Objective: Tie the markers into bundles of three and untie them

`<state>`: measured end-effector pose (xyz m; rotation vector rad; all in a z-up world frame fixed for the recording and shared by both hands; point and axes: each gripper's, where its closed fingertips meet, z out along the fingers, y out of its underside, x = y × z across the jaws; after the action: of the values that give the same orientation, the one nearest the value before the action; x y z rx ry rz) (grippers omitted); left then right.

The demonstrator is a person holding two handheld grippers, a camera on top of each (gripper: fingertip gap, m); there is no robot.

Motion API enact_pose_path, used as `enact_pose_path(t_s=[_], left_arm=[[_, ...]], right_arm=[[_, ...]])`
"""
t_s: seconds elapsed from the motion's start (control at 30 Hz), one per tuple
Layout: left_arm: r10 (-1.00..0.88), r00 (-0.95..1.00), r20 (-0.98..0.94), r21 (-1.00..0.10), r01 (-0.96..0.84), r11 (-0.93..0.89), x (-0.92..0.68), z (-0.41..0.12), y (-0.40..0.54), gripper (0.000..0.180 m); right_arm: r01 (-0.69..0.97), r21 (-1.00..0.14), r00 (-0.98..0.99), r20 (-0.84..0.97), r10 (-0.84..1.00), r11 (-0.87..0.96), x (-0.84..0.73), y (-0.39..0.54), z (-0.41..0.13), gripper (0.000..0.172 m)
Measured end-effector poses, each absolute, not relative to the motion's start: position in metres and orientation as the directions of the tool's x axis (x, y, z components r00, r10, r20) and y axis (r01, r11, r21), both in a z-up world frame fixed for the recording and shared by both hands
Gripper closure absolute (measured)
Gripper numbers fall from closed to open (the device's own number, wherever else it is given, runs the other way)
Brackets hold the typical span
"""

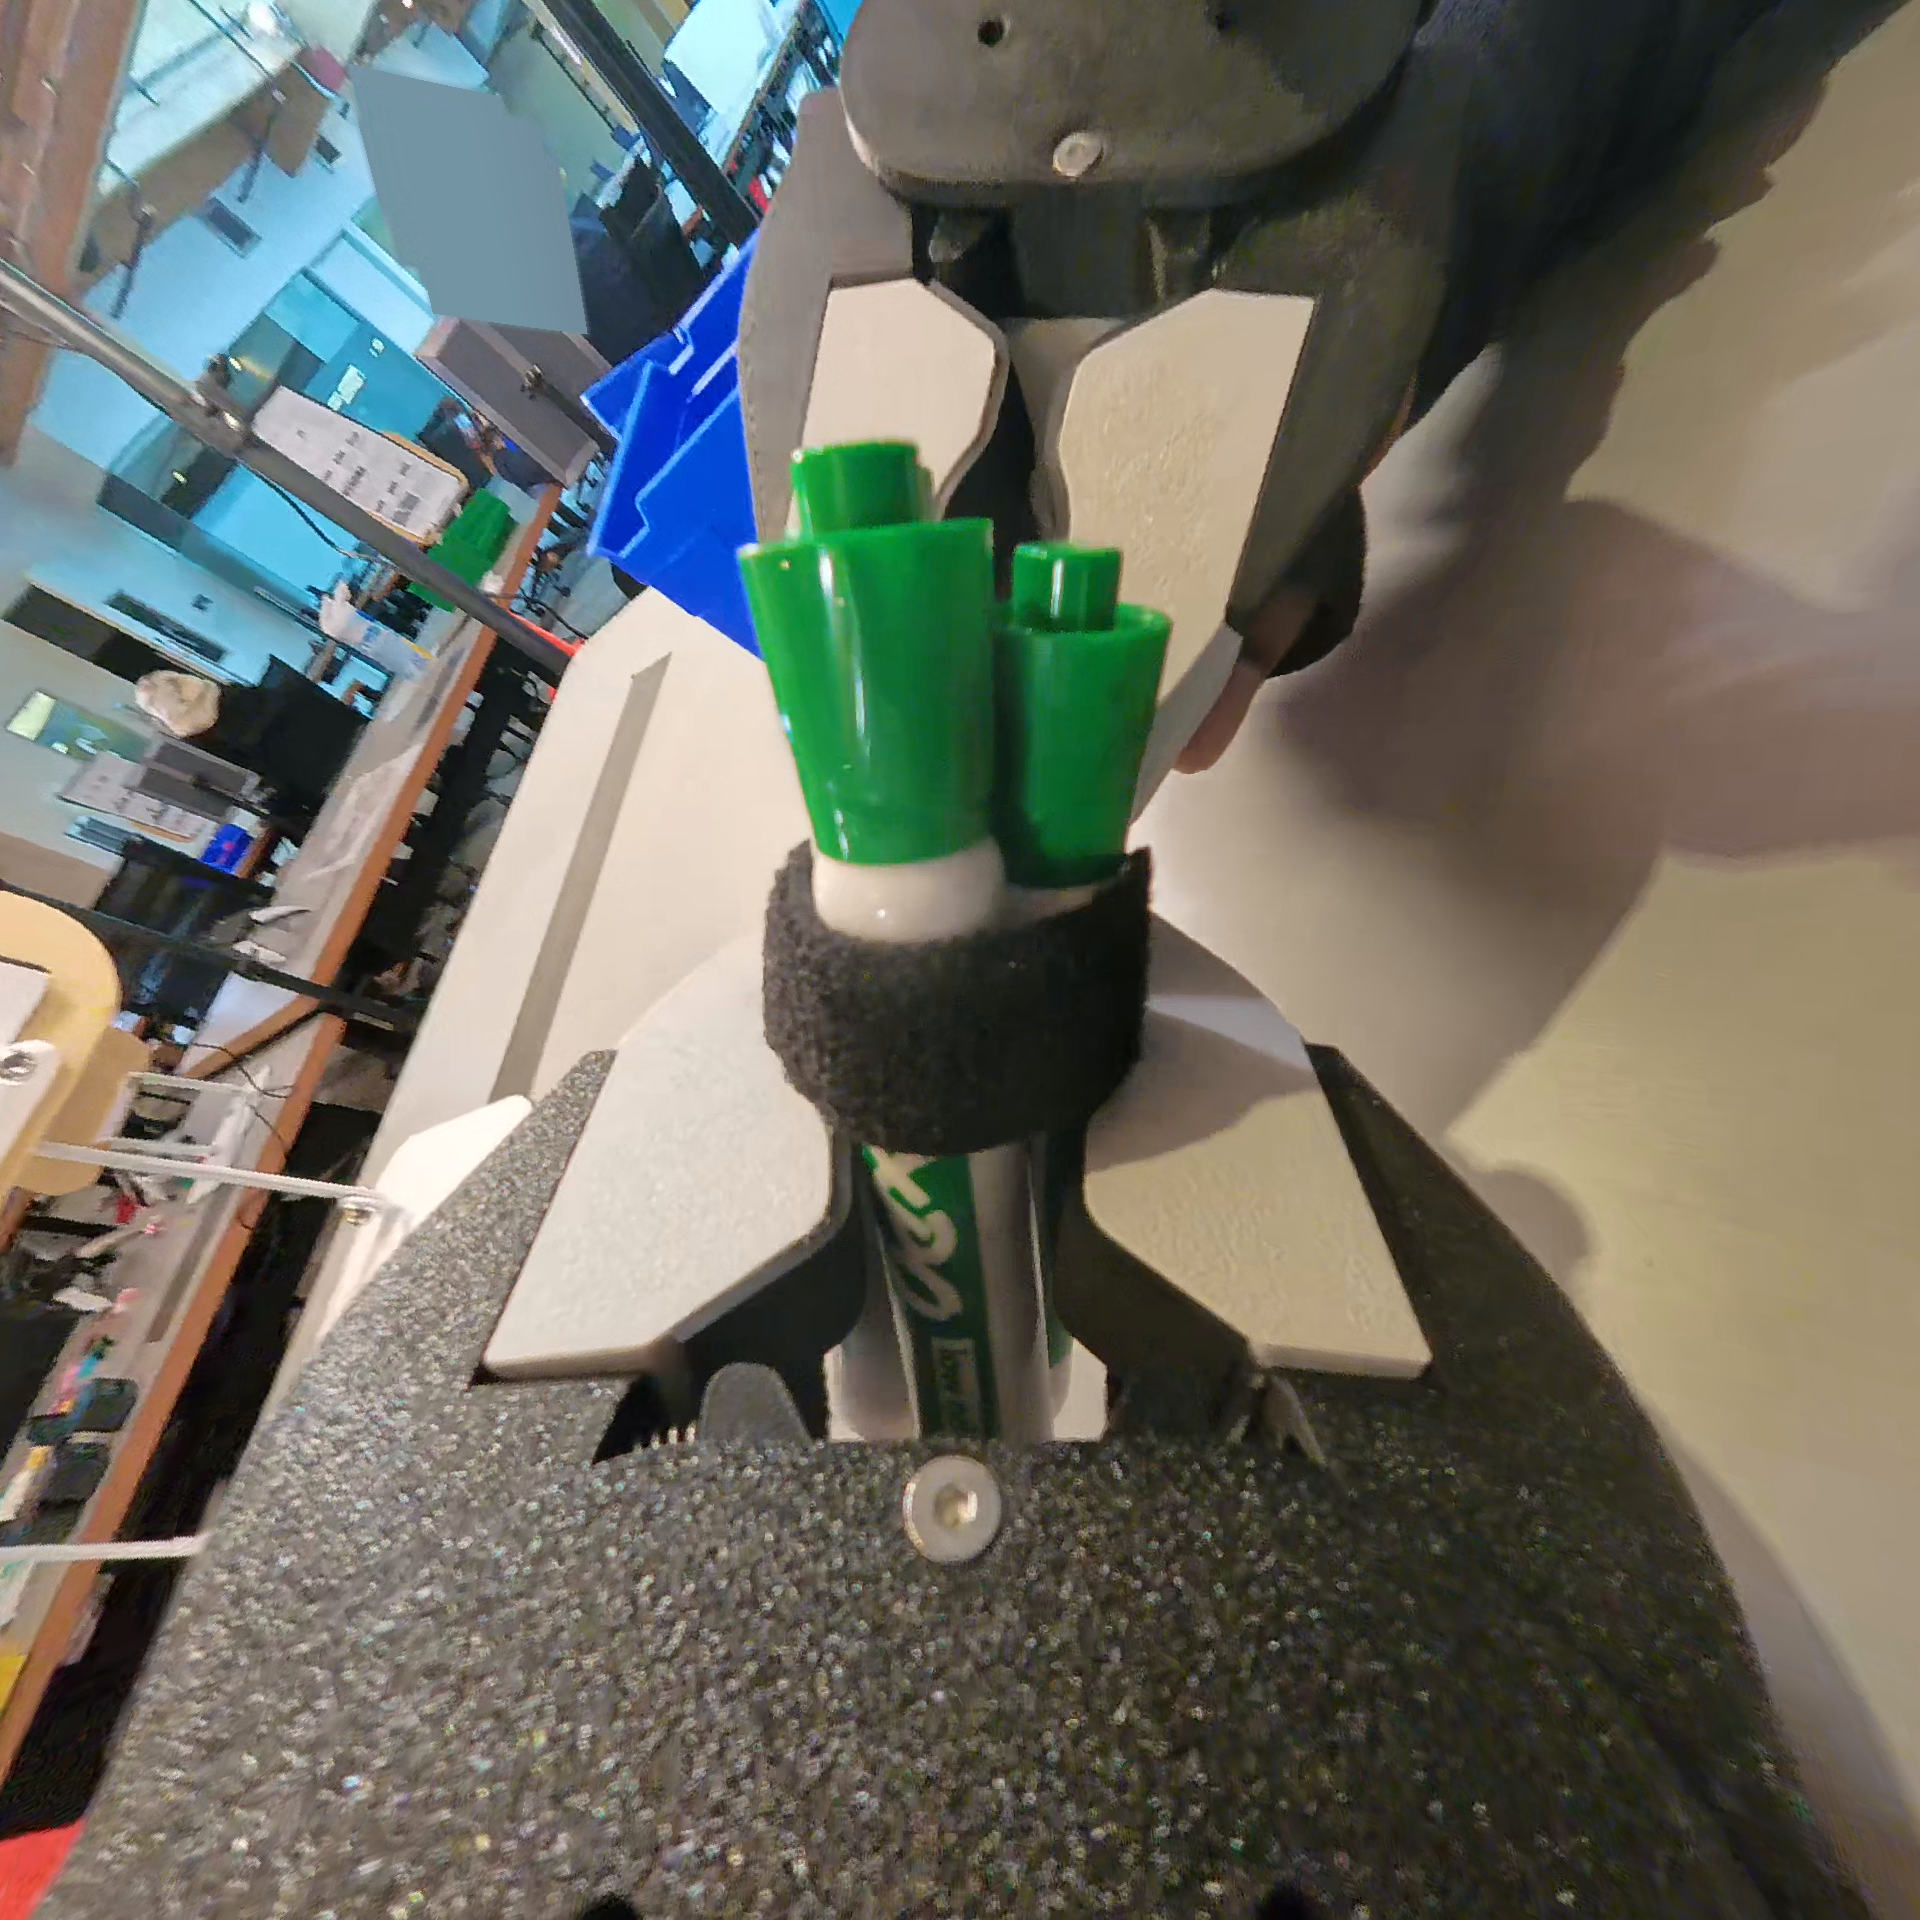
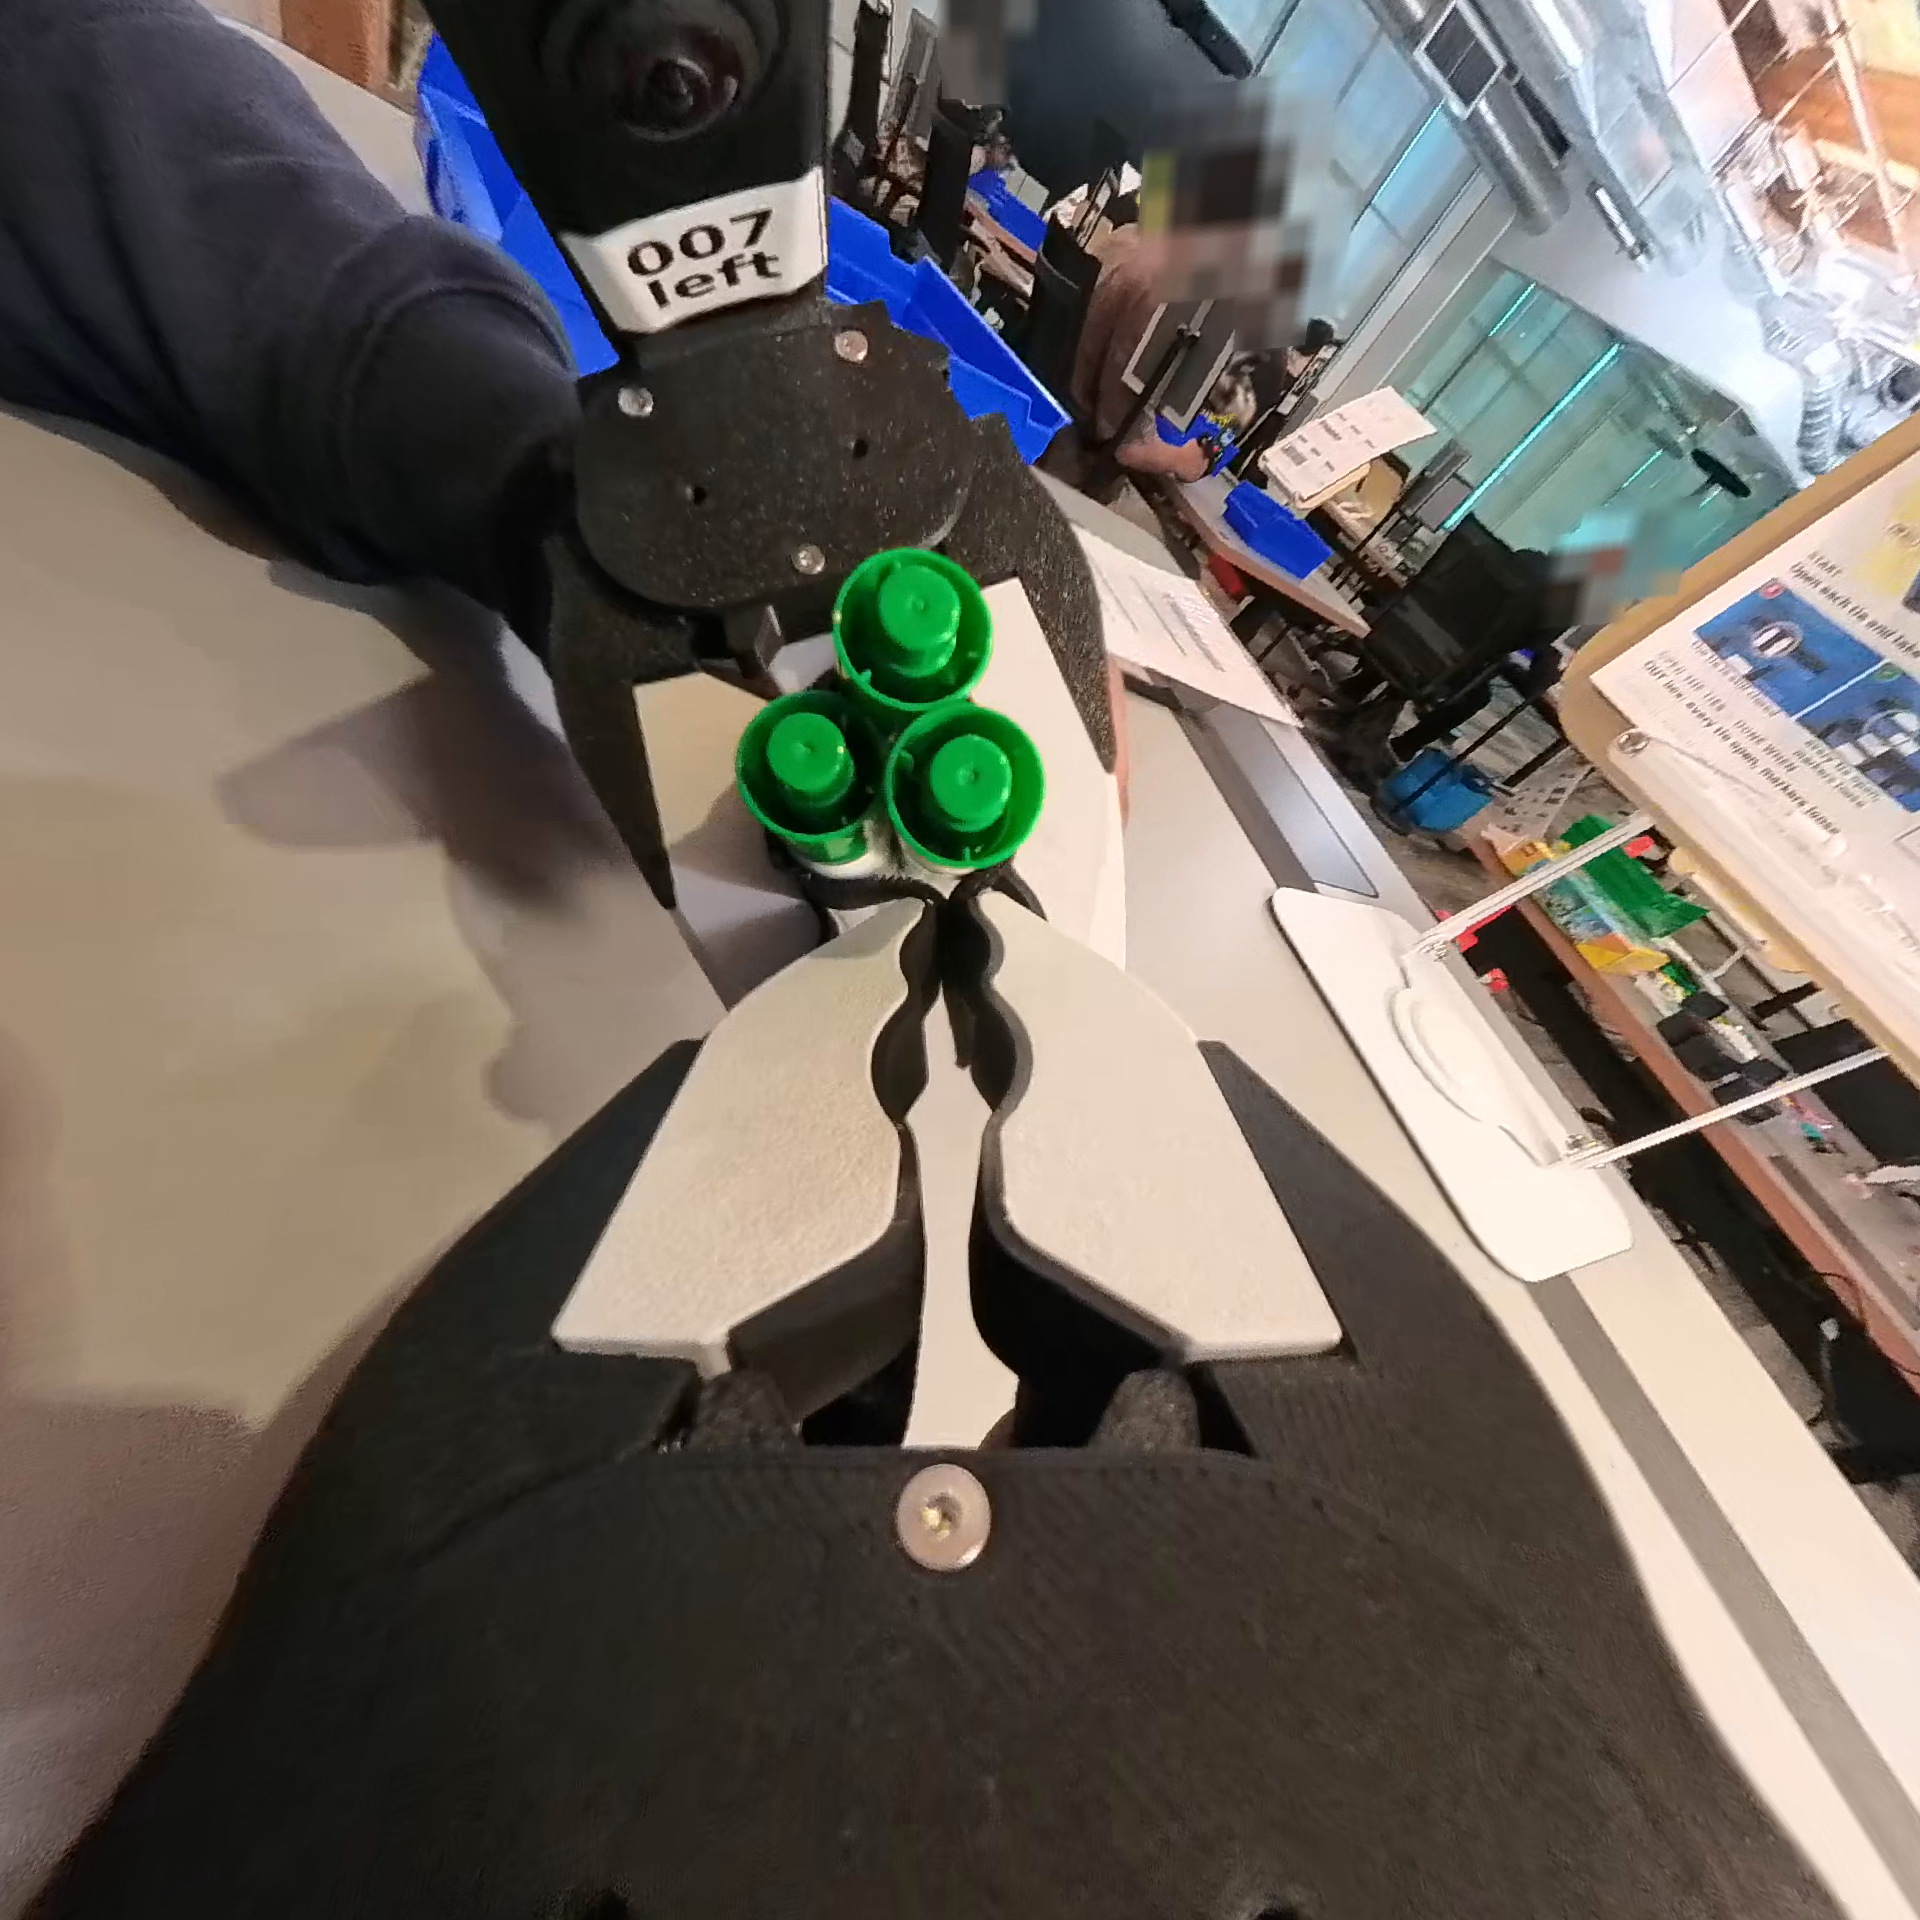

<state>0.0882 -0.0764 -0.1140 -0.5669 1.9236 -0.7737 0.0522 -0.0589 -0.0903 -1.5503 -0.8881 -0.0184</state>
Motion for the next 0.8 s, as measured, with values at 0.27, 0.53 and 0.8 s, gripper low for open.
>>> enact_pose_path(t_s=[0.27, 0.53, 0.8], left_arm=[[-0.793, -0.520, -0.318, -0.805, -0.293, 0.516, 0.087, -0.123, -0.076, 0.138], [-0.754, -0.497, 0.430, -0.764, -0.645, -0.011, 0.071, -0.128, -0.104, 0.138], [-0.501, -0.415, 0.760, -0.597, -0.751, -0.283, 0.065, -0.127, -0.128, 0.138]], right_arm=[[0.358, -0.931, 0.740, 0.236, 0.630, -0.072, 0.058, -0.055, -0.094, 0.168], [0.025, -0.823, 0.620, -0.432, 0.655, -0.567, 0.054, -0.067, -0.107, 0.168], [-0.073, -0.621, 0.523, -0.690, 0.500, -0.780, 0.050, -0.084, -0.119, 0.168]])
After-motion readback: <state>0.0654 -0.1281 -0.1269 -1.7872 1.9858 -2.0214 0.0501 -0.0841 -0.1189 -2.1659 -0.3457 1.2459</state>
